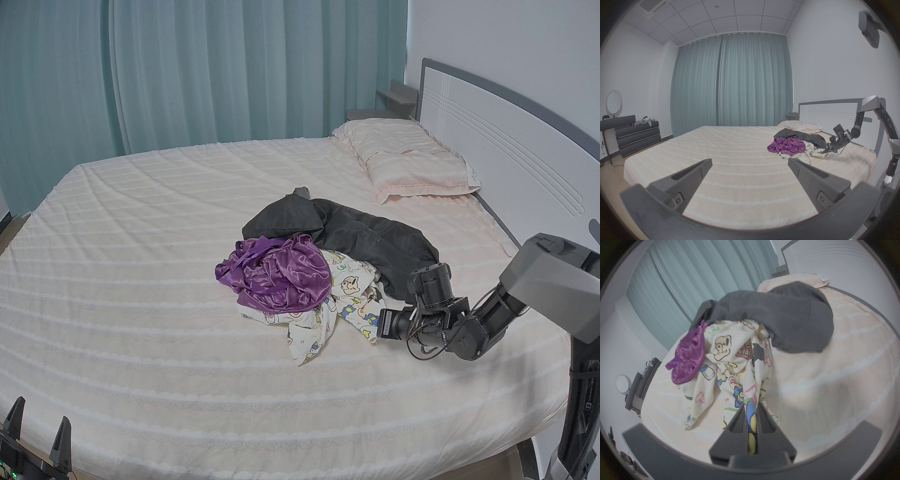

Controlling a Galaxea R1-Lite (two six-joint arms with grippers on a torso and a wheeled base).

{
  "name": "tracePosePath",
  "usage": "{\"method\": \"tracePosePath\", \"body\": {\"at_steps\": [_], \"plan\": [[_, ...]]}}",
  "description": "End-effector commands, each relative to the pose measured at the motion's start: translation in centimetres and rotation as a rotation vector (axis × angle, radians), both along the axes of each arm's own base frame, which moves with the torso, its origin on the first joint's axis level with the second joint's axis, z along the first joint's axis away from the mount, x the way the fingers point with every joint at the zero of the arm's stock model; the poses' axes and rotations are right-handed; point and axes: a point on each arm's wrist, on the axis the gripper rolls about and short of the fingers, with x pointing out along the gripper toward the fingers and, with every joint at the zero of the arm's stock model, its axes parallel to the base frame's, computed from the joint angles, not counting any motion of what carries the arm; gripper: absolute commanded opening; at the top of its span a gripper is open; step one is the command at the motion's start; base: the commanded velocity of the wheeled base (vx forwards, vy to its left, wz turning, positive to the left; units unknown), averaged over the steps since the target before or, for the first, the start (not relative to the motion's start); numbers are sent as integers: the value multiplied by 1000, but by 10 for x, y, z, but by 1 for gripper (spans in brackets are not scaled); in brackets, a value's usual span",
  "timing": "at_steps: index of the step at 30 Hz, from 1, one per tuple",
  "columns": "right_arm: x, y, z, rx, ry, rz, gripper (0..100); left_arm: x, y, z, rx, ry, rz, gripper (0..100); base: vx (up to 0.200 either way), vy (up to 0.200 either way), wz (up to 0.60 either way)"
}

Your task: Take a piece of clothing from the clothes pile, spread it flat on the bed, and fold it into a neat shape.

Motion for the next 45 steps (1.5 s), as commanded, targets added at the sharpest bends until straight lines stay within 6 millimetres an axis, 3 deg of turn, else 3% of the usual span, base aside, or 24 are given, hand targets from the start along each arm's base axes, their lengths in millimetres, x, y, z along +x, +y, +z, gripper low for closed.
{"method": "tracePosePath", "body": {"at_steps": [1, 3, 7, 18, 24, 27, 37, 45], "plan": [[-34, -12, 51, 85, -46, 31, 0, 0, 0, -5, 0, 1, 1, 100, 0, 0, 0], [-43, -15, 60, 107, -47, 41, 0, 0, 0, -5, 0, 1, 1, 100, 0, 0, 0], [-84, -21, 81, 179, -26, 111, 0, 0, 0, -5, 0, 1, 1, 100, 0, 0, 0], [-170, -40, 102, 262, -61, 223, 0, 0, 0, -5, 0, 1, 1, 100, 0, 0, 0], [-204, -54, 116, 309, -121, 265, 0, 0, 0, -5, 0, 1, 1, 100, 0, 0, 0], [-234, -65, 119, 345, -147, 323, 0, 0, 0, -5, 0, 1, 1, 100, 0, 0, 0], [-274, -92, 119, 432, -197, 419, 0, 0, 0, -5, 1, 3, -15, 100, 0, 0, 0], [-273, -97, 130, 476, -240, 387, 0, 2, 0, -4, 1, 17, -30, 100, 0, 0, 0]]}}
